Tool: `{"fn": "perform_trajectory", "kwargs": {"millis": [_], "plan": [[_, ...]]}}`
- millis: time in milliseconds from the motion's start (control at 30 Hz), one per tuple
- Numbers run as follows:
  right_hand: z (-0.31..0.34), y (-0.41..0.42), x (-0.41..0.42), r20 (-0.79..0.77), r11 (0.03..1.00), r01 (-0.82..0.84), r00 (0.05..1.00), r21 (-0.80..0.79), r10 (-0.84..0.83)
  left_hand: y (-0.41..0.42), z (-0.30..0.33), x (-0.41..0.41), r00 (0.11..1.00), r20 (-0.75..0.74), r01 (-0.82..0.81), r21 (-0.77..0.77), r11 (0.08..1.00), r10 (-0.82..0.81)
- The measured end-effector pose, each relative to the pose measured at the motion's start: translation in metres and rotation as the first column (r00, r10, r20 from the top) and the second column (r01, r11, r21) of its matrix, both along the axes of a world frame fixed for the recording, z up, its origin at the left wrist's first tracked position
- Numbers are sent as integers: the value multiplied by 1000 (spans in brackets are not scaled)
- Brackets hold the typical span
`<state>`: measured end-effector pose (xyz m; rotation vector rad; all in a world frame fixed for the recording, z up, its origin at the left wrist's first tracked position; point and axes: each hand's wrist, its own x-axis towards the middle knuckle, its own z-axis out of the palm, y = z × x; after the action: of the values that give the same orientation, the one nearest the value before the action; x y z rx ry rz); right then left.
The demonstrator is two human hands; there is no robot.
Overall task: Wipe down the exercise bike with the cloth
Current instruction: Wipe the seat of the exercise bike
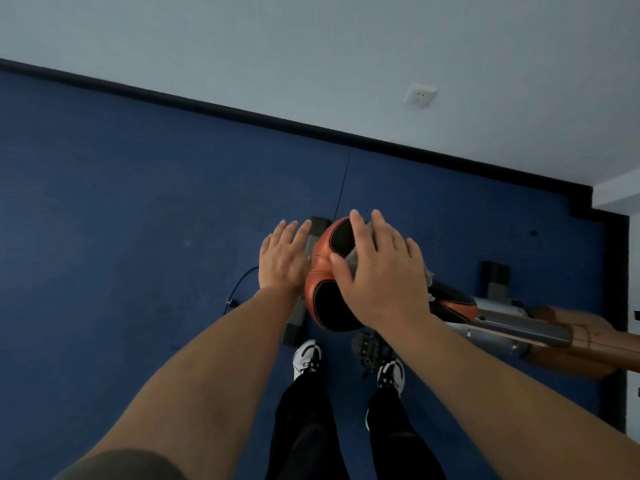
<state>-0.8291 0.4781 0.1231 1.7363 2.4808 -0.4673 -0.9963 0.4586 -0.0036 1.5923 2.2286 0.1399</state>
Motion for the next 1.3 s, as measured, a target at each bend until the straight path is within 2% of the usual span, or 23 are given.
{"fn": "perform_trajectory", "kwargs": {"millis": [200, 300, 433, 533, 667, 800, 1000, 1133, 1300], "plan": [[-2, -8, 18, -68, 998, -40, 997, 49, 43, 0, -4, 0, 1000, 12, -12, 27, 1000, 12], [0, -3, -5, -89, 986, -149, 984, 69, 155, -1, -10, -1, 1000, -21, 6, 32, 999, -5], [3, 5, -43, -33, 963, -261, 964, 65, 263, -3, -11, 1, 996, -87, 37, 30, 999, -34], [3, 1, -38, -15, 967, -246, 969, 68, 248, -2, -10, 0, 997, -76, 30, 29, 999, -27], [1, -17, -2, -19, 974, -216, 976, 74, 218, 1, -7, -2, 999, 17, -32, 4, 999, 32], [-4, -22, 27, 45, 992, -122, 992, 44, 120, 1, 1, 1, 994, 77, -75, 6, 997, 75], [-2, -18, 12, -35, 998, -37, 999, 44, 39, 1, -2, 8, 935, 171, -315, 3, 949, 310], [-1, -14, -10, -43, 995, -82, 995, 57, 85, 3, -1, 11, 933, 127, -333, -46, 942, 336], [-1, -2, -29, -23, 989, -139, 990, 51, 140, 7, 5, 16, 915, 39, -388, -182, 904, 401]]}}
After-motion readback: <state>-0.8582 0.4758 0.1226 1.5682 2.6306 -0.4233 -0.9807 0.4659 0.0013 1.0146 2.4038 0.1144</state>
